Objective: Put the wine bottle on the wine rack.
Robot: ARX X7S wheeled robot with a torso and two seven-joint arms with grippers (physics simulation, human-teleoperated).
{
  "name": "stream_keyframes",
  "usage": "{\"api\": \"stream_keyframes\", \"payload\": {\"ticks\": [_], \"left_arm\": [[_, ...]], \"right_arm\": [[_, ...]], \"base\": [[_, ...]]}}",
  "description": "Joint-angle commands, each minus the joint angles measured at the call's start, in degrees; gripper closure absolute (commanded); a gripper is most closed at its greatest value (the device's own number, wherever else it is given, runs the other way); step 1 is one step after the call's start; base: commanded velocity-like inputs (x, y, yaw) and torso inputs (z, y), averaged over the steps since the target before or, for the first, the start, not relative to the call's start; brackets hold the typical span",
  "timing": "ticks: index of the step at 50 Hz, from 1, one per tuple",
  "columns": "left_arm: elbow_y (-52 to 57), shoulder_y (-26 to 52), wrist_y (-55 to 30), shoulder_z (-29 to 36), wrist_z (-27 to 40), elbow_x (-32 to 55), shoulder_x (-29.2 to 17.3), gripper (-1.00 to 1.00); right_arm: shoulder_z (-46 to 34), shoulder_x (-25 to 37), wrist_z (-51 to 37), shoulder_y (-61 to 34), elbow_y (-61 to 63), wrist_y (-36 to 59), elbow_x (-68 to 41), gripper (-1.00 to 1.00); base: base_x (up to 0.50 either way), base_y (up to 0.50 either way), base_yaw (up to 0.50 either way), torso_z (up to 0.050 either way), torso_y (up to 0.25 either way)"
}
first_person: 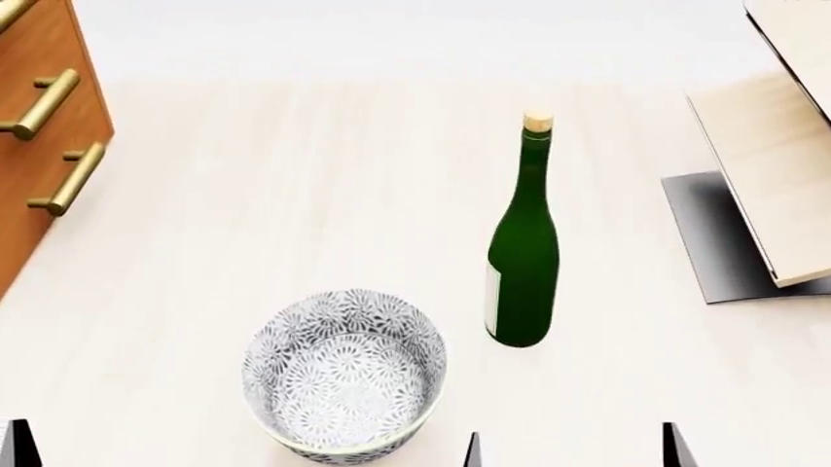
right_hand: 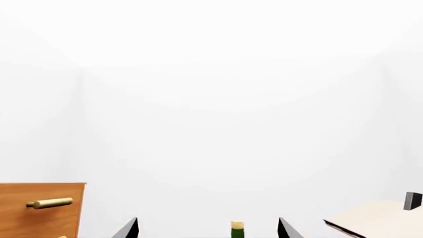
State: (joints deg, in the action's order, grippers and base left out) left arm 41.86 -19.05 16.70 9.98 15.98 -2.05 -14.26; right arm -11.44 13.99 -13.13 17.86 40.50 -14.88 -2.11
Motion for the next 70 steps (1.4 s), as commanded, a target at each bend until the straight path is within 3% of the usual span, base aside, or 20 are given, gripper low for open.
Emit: {"api": "stream_keyframes", "payload": {"ticks": [1, 70], "left_arm": [[0.3, 0.1, -0.4, 0.6, 0.3, -0.2, -0.2, -1.00], [0.0, 0.0, 0.2, 3.0, 2.2, -1.0, -1.9, -1.00]], "right_arm": [[-0.5, 0.4, -0.3, -0.3, -0.1, 0.4, 0.0, -1.00], [-2.6, 2.1, -2.3, -0.5, -0.5, 0.3, 0.5, -1.00]], "base": [[0.11, 0.00, 0.00, 0.000, 0.000], [0.11, 0.00, 0.00, 0.000, 0.000]]}}
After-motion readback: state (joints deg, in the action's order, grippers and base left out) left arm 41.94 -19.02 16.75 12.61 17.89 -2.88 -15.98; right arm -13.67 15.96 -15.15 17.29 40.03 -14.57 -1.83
